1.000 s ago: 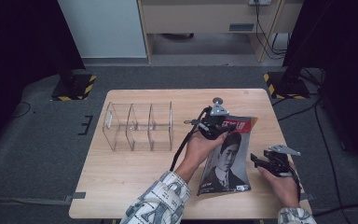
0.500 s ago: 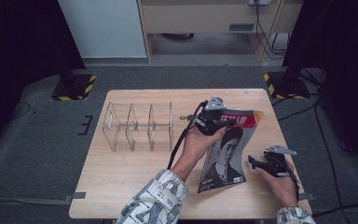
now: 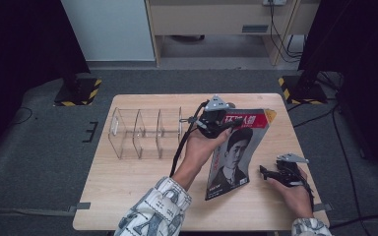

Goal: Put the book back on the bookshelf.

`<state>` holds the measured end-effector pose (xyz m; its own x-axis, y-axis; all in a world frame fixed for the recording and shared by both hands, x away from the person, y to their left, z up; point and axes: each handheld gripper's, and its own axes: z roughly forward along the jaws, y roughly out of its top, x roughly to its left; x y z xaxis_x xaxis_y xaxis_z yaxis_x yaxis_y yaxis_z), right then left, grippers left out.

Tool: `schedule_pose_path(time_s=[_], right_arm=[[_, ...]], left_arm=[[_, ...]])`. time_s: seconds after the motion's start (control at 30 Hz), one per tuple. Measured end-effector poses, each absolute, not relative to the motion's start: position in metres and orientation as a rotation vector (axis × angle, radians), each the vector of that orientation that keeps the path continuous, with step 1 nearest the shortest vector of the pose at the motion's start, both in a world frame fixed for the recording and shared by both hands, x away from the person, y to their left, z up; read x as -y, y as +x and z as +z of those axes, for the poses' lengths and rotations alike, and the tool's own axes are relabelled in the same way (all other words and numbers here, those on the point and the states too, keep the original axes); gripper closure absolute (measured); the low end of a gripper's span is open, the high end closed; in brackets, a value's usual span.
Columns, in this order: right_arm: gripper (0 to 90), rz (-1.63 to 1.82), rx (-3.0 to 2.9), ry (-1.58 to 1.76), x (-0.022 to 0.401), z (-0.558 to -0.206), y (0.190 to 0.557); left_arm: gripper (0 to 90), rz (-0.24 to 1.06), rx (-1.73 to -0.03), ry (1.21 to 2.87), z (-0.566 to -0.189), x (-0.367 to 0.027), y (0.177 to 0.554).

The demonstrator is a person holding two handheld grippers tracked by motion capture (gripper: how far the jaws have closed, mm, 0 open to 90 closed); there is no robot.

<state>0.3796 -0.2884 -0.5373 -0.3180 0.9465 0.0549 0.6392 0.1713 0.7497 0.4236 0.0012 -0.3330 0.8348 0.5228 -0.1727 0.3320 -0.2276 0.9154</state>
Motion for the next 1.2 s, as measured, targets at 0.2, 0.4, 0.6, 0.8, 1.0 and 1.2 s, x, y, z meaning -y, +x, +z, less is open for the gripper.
schedule_pose_path(time_s=[0.2,0.4,0.6,0.8,1.0,1.2], right_arm=[[16.0,0.923,-2.059,1.468,0.284,-0.538,0.379],[14.5,0.903,-2.073,1.444,0.283,-0.538,0.379],[14.5,0.904,-2.073,1.446,0.282,-0.538,0.378],[14.5,0.907,-2.077,1.446,0.281,-0.538,0.373],[14.4,0.904,-2.077,1.447,0.281,-0.538,0.367],[14.4,0.901,-2.074,1.452,0.281,-0.538,0.365]], left_arm=[[86.7,0.23,-0.644,1.833,-0.326,-0.012,0.42],[86.7,0.234,-0.656,1.799,-0.323,-0.027,0.421],[86.7,0.234,-0.674,1.784,-0.319,-0.04,0.42],[86.7,0.239,-0.668,1.775,-0.316,-0.047,0.418],[86.7,0.233,-0.68,1.741,-0.318,-0.056,0.416],[86.7,0.235,-0.674,1.729,-0.319,-0.067,0.411]])
